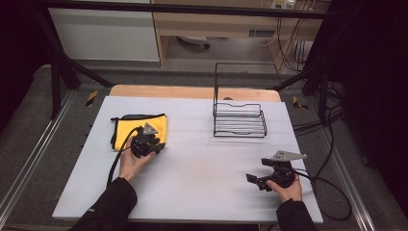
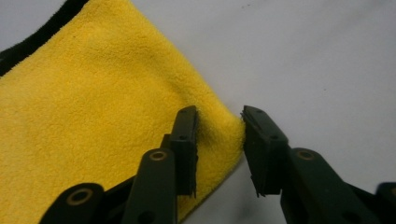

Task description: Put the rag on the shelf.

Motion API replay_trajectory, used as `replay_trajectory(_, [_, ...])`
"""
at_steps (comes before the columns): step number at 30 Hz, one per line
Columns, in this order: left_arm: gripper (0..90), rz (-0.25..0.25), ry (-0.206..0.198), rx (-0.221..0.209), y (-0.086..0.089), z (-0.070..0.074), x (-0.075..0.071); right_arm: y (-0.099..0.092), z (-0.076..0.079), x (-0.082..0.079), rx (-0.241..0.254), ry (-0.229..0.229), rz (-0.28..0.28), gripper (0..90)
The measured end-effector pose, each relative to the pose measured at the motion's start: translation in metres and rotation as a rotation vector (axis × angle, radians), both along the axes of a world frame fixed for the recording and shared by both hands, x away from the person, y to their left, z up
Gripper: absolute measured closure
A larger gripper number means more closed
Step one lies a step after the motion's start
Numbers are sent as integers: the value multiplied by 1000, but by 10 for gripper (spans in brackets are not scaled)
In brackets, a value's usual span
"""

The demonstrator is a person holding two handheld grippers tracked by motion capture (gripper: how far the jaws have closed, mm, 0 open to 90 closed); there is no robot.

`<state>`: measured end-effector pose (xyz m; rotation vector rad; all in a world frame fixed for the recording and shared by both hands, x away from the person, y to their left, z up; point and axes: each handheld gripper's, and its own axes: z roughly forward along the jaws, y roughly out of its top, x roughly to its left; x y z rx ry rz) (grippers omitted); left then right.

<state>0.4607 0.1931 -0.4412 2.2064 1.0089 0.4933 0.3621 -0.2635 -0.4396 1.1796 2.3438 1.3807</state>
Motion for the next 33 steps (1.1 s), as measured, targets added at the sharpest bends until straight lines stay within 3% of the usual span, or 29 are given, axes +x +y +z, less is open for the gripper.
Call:
replay_trajectory(5, [789,12,5,-13,0,1,1,0,0,0,0,1,1,11])
replay_trajectory(9, [818,23,19,-47,3,2,2,0,0,0,4,0,4,12])
replay_trajectory(14, [830,24,8,-45,4,9,-2,0,0,0,6,1,4,12])
replay_trajectory(25, [832,5,45,-102,6,30,-29,0,1,0,10,-2,5,13])
replay_trajectory(33, [831,-38,72,-137,-18,29,-50,1,0,0,11,2,4,14])
